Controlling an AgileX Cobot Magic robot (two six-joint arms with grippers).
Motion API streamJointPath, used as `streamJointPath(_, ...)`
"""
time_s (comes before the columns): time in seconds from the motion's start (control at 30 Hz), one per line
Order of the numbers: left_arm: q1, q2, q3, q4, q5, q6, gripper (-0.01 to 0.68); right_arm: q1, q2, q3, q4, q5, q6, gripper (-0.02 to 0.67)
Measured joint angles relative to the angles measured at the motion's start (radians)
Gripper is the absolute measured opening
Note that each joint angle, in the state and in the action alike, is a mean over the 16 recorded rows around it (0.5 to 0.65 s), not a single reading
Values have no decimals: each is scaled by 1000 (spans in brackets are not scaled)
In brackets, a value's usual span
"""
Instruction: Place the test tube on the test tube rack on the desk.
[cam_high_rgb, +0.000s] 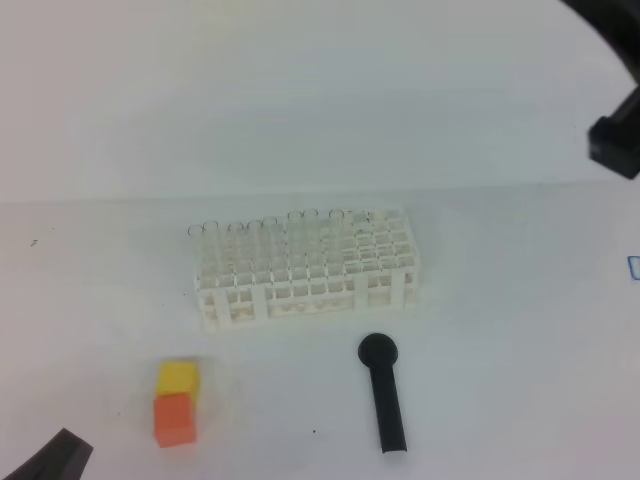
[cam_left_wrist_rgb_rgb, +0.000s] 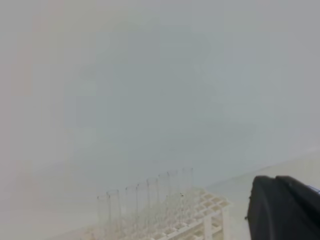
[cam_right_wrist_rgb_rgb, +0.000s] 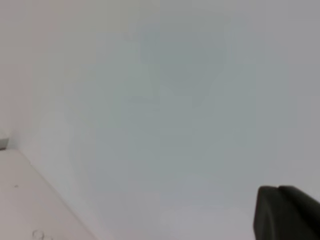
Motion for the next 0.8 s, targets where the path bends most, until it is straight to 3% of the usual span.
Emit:
streamJointPath(0.23, 0, 0, -13, 13, 0, 0, -1, -10, -99, 1, 1, 1, -31, -1)
streamJointPath(0.4, 0, 0, -21, 22, 0, 0, -1, -65, -127, 16, 23, 2, -45, -1)
streamJointPath(0.6, 0, 0, -21, 22, 0, 0, -1, -229, -209, 119, 108, 70, -59, -1)
streamJointPath(0.8, 0, 0, -19, 20, 0, 0, -1, -464, -423, 366, 223, 142, -59, -1)
